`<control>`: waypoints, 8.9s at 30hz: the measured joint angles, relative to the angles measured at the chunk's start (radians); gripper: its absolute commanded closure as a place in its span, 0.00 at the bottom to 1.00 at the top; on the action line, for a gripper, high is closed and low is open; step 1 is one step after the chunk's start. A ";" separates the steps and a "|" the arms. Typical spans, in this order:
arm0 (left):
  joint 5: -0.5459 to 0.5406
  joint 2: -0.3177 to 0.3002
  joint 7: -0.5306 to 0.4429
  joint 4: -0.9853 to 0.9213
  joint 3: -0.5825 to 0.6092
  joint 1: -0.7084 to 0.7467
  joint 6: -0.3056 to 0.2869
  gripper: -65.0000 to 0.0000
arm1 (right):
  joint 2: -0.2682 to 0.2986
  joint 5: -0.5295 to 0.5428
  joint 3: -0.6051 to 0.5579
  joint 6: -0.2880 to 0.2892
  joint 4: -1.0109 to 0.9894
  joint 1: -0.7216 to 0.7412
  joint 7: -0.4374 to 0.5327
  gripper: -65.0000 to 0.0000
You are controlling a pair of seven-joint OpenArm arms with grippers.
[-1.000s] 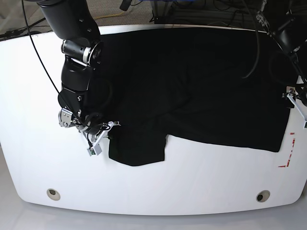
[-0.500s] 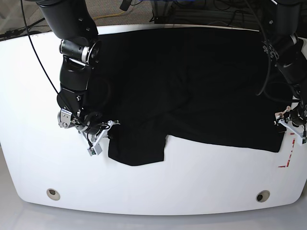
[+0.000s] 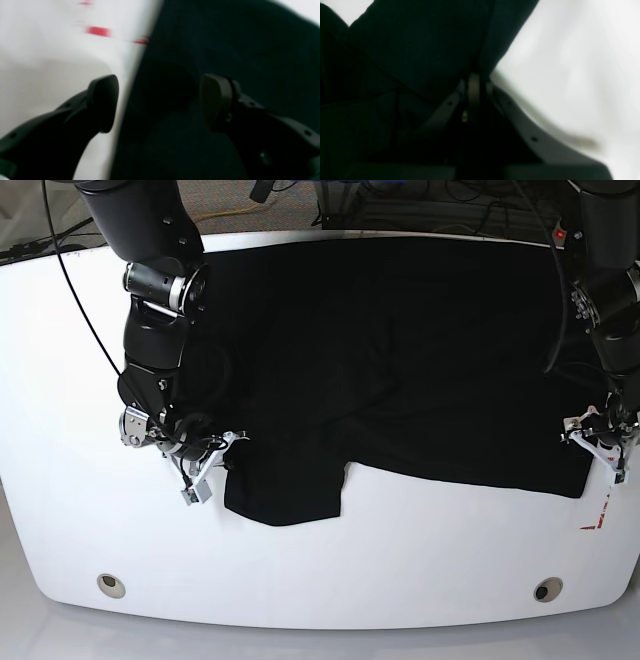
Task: Fold the T-shirt properly
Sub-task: 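Move the left gripper to the hem corner and grasp it, then lift the hem with both grippers and fold it over toward the collar, then release the fold and reposition both grippers onto the folded edge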
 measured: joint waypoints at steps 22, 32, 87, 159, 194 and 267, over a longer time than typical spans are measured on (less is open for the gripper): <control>-0.020 0.016 -0.086 -0.057 0.045 0.002 -0.005 0.62 | 0.021 0.003 0.000 0.004 0.000 -0.001 0.000 1.00; -0.032 0.010 -0.046 -0.052 0.084 0.006 -0.037 0.62 | 0.083 -0.008 -0.002 0.007 -0.004 0.016 -0.020 1.00; -0.017 0.010 -0.098 -0.104 0.034 -0.034 -0.124 0.32 | 0.109 -0.026 0.000 -0.008 -0.006 0.017 -0.020 1.00; -0.040 0.197 0.332 1.173 -0.147 0.663 -0.267 1.00 | 0.059 0.170 0.081 -0.008 1.300 -0.629 -0.768 1.00; -0.413 0.109 0.723 1.463 -0.172 0.838 -0.248 0.39 | 0.044 0.669 0.191 -0.011 1.269 -0.760 -0.785 0.29; -0.603 0.162 0.741 0.856 -0.189 0.587 -0.245 0.84 | 0.057 0.235 0.035 -0.008 0.733 -0.457 -0.443 0.45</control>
